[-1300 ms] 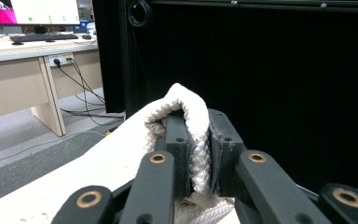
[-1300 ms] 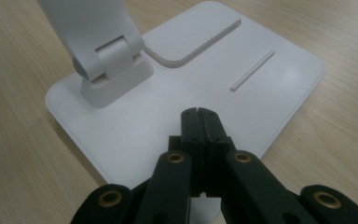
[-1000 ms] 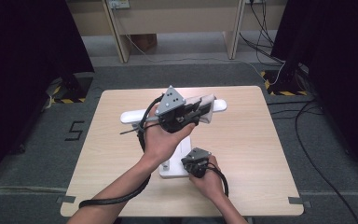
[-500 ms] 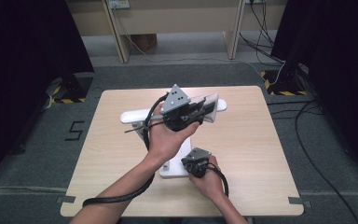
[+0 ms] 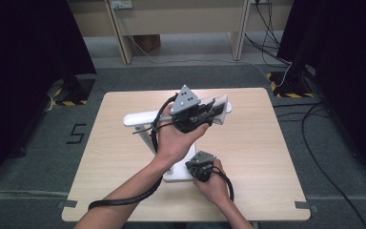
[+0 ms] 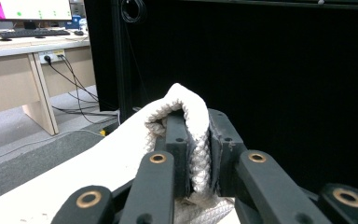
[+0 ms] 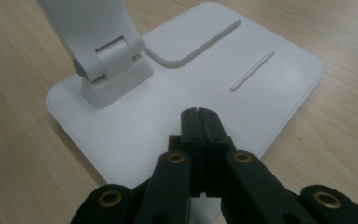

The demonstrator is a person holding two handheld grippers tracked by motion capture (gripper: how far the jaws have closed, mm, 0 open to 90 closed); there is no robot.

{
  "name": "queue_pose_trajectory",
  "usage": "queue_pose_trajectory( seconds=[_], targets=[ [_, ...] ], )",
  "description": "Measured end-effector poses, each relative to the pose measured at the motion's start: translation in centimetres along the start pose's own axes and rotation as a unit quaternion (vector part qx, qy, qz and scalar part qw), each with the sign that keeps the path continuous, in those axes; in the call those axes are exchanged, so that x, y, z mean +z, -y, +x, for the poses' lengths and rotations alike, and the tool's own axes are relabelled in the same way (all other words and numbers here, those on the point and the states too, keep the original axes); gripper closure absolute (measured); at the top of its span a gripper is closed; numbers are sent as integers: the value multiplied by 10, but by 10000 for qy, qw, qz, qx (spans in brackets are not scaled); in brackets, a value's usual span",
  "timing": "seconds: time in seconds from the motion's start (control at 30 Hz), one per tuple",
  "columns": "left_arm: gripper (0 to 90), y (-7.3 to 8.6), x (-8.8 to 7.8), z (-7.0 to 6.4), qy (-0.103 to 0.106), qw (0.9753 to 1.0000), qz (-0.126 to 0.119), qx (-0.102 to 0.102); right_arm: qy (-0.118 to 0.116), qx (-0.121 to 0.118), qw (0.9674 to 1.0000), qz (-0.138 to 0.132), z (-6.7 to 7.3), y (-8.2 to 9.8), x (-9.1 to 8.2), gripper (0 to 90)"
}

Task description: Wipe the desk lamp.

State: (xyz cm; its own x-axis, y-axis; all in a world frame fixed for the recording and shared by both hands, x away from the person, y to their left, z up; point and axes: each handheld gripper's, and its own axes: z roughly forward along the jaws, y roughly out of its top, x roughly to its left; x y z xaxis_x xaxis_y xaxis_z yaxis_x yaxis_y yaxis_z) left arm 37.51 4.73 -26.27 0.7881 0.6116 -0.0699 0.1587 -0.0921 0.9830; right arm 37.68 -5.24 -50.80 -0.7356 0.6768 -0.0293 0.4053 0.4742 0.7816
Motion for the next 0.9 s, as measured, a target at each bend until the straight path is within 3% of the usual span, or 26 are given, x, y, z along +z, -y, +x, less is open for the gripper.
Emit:
queue_pose_trajectory(
  seconds=[0.9],
  targets=[
    [801, -1, 15, -7, 16, 10000, 7, 52, -3, 0, 10000, -10, 0, 0, 0, 900]
  ],
)
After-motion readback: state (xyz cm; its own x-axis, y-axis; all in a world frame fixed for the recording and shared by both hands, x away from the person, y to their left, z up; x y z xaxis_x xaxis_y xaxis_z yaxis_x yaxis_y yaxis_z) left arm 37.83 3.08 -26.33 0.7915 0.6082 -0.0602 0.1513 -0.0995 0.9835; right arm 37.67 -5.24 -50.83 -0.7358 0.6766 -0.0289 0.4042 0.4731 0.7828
